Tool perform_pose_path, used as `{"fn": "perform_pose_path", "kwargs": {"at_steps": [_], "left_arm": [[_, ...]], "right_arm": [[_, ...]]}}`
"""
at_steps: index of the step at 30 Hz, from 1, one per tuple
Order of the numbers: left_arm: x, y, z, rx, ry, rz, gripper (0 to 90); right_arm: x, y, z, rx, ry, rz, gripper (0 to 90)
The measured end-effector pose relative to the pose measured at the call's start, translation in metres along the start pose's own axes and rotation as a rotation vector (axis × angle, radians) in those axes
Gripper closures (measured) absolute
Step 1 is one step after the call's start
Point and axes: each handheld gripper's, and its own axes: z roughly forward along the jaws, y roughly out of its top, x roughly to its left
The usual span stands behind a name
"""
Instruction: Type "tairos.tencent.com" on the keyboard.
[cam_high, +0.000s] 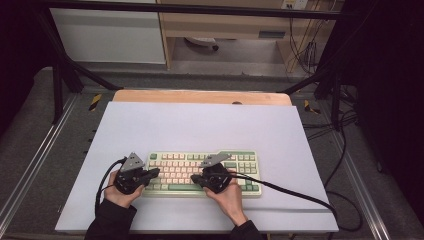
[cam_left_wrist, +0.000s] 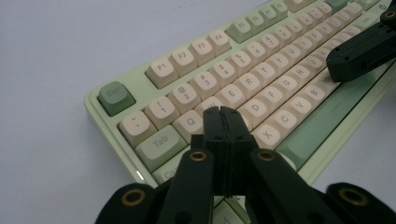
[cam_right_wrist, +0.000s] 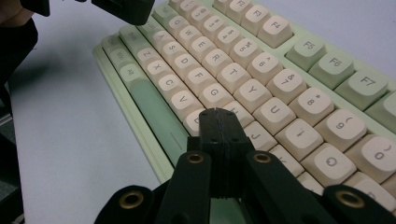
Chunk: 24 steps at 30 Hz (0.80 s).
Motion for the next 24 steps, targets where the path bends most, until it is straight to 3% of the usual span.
{"fn": "perform_pose_path", "kwargs": {"at_steps": [18,24], "left_arm": [[0.0002,-0.0005,0.0008,0.001,0.001,0.000,89.7],[0.0003,-0.0004,0.0002,-0.001,0.000,-0.002,89.7]], "right_arm": [[0.0003,-0.0029,0.0037,0.012,-0.007,-0.009,90.0],[0.0009,0.0002,-0.0037,-0.002,-0.007,-0.011,90.0]]}}
